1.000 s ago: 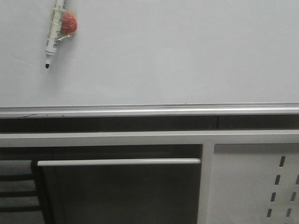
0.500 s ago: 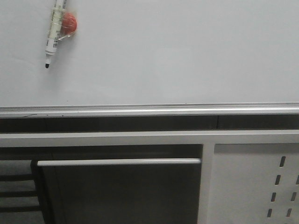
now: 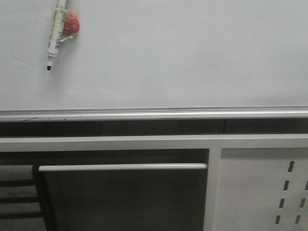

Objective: Write number 1 on whiteboard

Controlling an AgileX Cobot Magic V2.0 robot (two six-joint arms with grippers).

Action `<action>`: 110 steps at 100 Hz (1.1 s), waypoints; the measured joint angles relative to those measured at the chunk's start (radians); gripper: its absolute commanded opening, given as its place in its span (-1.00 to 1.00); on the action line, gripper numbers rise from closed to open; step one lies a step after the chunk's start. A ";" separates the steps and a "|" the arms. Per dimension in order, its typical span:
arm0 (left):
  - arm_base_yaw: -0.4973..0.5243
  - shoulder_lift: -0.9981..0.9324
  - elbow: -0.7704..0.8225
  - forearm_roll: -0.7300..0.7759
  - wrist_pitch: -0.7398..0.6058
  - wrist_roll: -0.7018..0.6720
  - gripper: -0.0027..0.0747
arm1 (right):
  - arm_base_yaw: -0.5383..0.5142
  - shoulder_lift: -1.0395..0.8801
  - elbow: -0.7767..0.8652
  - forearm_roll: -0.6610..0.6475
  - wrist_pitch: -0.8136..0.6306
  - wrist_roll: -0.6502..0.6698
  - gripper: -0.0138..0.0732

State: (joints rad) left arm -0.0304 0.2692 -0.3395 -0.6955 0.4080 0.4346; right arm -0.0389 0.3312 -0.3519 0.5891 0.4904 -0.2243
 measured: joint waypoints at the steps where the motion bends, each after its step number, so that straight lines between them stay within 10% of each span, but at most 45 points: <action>1: 0.000 0.010 -0.015 0.000 0.017 0.009 -0.98 | 0.000 0.021 -0.016 0.000 0.005 -0.006 -0.80; 16: 0.000 0.199 -0.128 -0.022 0.140 0.146 -0.98 | 0.000 0.201 -0.138 -0.007 0.080 -0.088 -0.74; 27: 0.000 0.282 -0.168 -0.079 0.168 0.222 -0.81 | 0.000 0.272 -0.176 0.019 0.114 -0.141 -0.32; 40: 0.000 0.364 -0.185 -0.190 0.177 0.337 -0.21 | 0.000 0.309 -0.187 0.069 0.137 -0.182 0.37; 53: 0.000 0.427 -0.188 -0.367 0.181 0.498 0.35 | 0.000 0.322 -0.188 0.078 0.141 -0.196 0.40; 77: 0.000 0.534 -0.188 -0.741 0.240 0.919 0.13 | 0.000 0.322 -0.188 0.086 0.141 -0.205 0.39; 110: -0.156 0.689 -0.242 -0.828 0.122 1.079 0.06 | 0.000 0.322 -0.188 0.088 0.141 -0.209 0.39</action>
State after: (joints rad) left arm -0.1859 0.9579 -0.5811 -1.5237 0.5302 1.5140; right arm -0.0389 0.6536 -0.5398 0.6775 0.6314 -0.4329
